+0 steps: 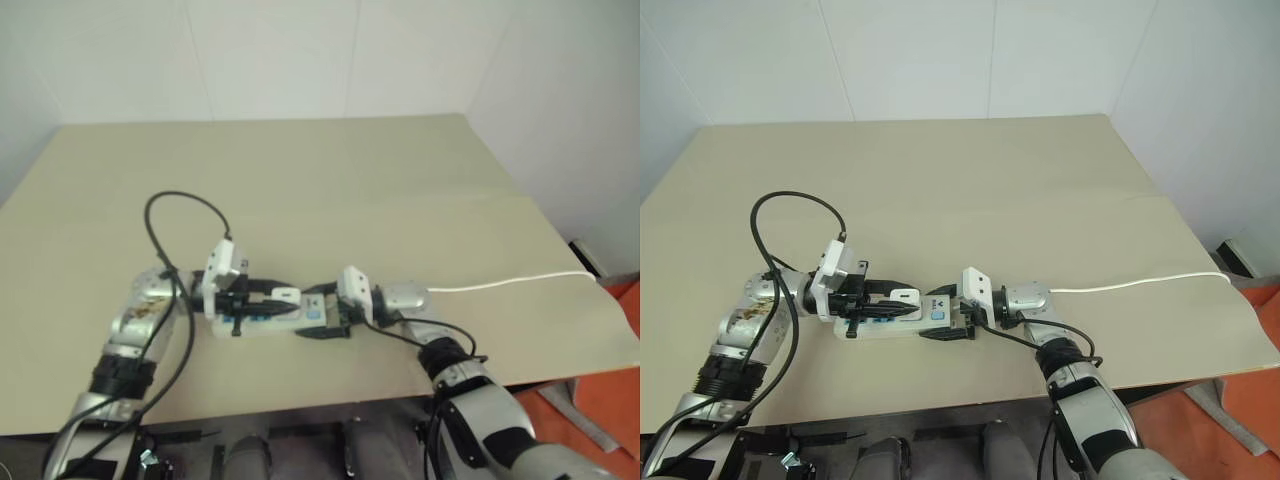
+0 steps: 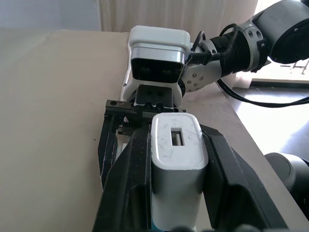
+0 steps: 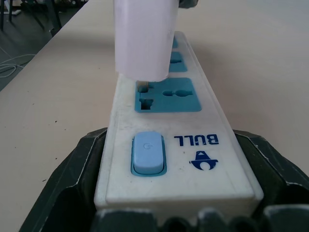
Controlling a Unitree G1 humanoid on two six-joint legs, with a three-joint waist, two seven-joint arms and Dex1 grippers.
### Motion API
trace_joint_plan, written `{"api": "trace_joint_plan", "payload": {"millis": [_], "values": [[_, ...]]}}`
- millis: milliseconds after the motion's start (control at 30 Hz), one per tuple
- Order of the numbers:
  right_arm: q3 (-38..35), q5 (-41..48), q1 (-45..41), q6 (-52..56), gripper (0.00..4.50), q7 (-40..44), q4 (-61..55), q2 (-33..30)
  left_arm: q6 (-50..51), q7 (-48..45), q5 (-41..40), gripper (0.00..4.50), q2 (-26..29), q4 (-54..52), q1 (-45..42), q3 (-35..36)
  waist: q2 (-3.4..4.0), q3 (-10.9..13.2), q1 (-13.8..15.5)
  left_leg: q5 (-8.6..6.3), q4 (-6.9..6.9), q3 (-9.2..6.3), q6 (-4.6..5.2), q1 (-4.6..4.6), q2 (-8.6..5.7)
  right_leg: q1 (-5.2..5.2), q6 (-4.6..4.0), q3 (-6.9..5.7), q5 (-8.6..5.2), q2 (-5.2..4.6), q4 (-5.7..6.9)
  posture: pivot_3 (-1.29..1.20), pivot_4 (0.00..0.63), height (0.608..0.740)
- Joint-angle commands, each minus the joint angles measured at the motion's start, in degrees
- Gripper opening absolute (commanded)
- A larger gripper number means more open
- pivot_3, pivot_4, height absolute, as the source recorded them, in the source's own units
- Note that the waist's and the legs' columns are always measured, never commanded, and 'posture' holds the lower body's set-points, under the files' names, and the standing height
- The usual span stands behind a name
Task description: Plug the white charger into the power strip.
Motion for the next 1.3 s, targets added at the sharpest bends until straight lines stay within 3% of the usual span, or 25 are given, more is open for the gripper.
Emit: {"api": "trace_joint_plan", "payload": {"millis": [33, 1300], "values": [[2.2, -2.1, 1.8, 1.0, 3.43, 0.2, 1.0, -0.1, -1.4, -0.8, 0.4, 1.02, 0.3, 0.1, -0.4, -0.2, 0.0, 0.0, 0.0, 0.0, 0.0, 0.0, 0.0, 0.0, 0.0, 0.0, 0.0, 0.0, 0.0, 0.0, 0.0, 0.0, 0.15, 0.74], [2.2, -2.0, 1.8, 1.3, 3.43, 0.3, 0.4, -0.6, -3.8, -0.8, 2.3, 1.02, -1.9, 4.0, 0.2, -0.8, 0.02, 0.0, 0.0, 0.0, -0.04, 0.0, 0.0, 0.0, 0.0, 0.01, 0.3, 0.0, -0.18, -0.01, -0.06, 0.0, 0.15, 0.74]]}}
